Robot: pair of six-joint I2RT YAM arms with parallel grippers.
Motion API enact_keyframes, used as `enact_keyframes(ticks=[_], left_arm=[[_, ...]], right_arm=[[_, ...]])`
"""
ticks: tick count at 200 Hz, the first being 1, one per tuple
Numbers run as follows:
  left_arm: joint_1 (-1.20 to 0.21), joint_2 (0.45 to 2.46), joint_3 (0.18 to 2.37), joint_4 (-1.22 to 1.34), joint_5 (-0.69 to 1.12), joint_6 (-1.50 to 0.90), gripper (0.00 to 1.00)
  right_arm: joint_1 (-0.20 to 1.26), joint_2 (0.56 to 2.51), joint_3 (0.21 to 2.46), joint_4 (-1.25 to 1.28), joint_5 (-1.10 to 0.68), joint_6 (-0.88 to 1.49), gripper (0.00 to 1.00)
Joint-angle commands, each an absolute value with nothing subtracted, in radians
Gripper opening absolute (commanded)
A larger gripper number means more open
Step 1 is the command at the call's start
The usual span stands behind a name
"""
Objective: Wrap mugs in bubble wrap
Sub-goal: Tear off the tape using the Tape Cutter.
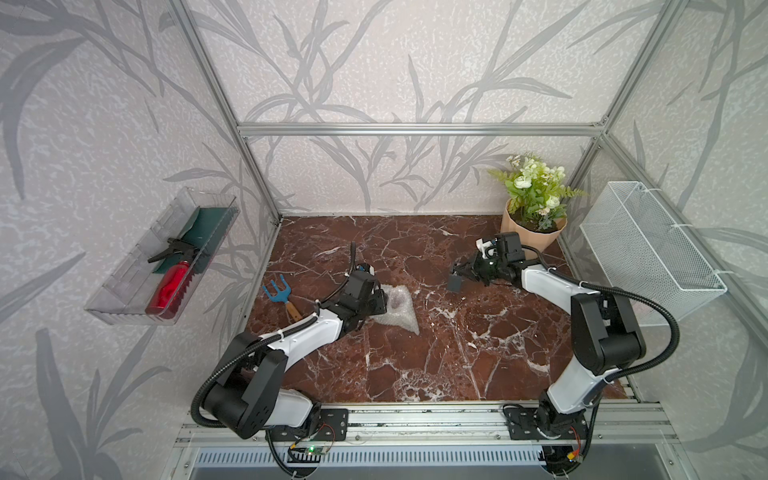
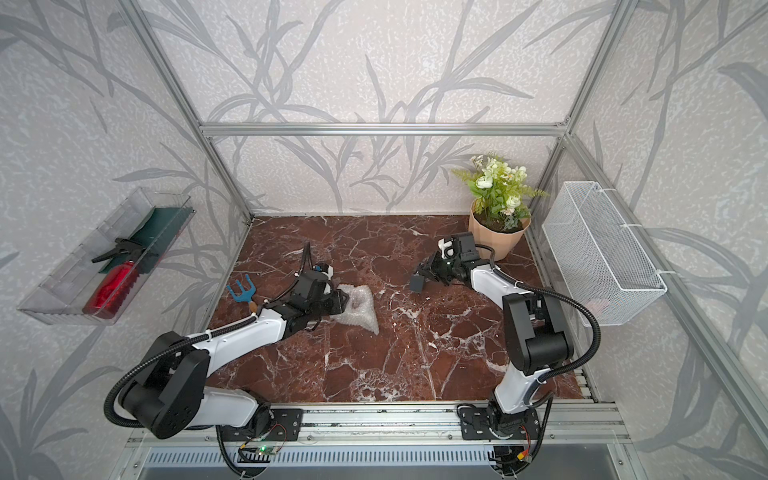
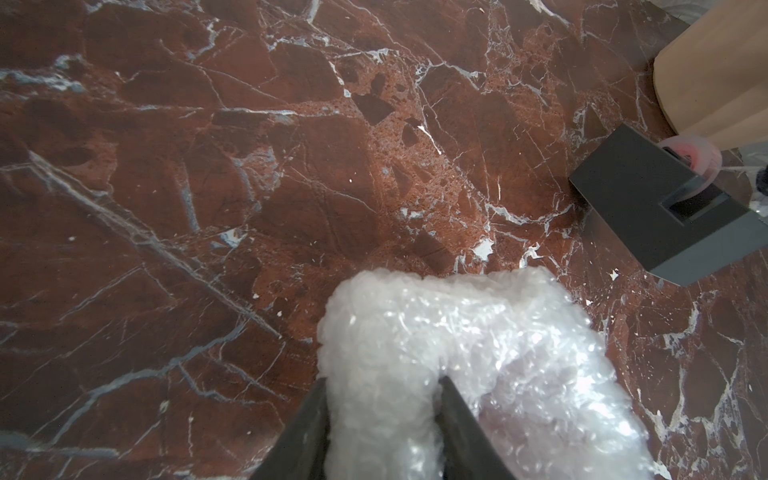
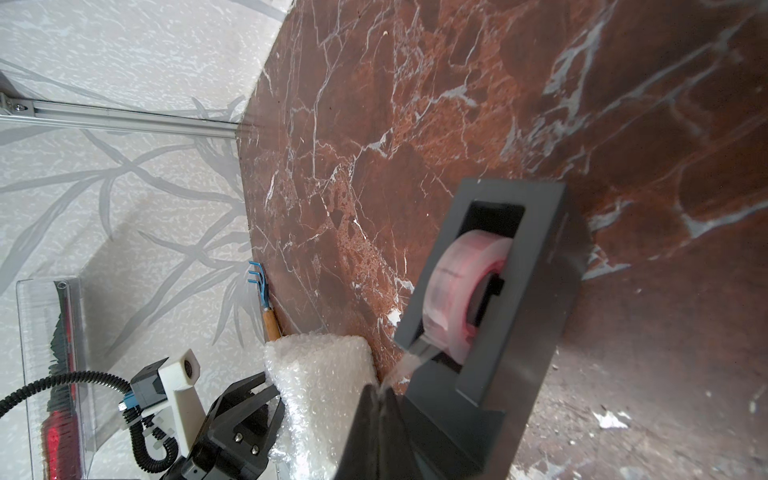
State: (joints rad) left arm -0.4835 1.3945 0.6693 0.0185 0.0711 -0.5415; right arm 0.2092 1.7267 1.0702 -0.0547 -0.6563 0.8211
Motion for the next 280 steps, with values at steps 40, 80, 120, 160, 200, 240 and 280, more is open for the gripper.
enact_keyframes(ticks=[40,80,120,160,200,240,280], left_arm=[[-0.492,1.389,0.641,-0.071,0.059,-0.529,0.39],[-0.492,1.382,0.64,-0.074,0.054,-0.529,0.39],[-0.492,1.381,0.641,-0.077,0.052,-0.527,0.39],[-0.494,1.38,0.64,-0.076,0.053,-0.527,0.39],[-0.494,1.375,0.638,-0.076,0.054,-0.526,0.39],[-0.498,1.378,0.636,-0.069,0.056,-0.529,0.39],[-0.502,1.37,0.635,-0.072,0.054,-0.528,0.39]], right_arm=[[0.206,1.678,1.066,0.007,-0.707,0.809,0.0],[0.207,1.674,1.068,0.018,-0.713,0.809,0.0],[0.207,1.657,1.05,0.017,-0.725,0.802,0.0],[0.207,1.616,1.018,-0.011,-0.737,0.773,0.0],[0.207,1.577,0.985,-0.046,-0.755,0.746,0.0],[0.207,1.563,0.938,-0.04,-0.765,0.747,0.0],[0.207,1.526,0.898,-0.032,-0.776,0.761,0.0]])
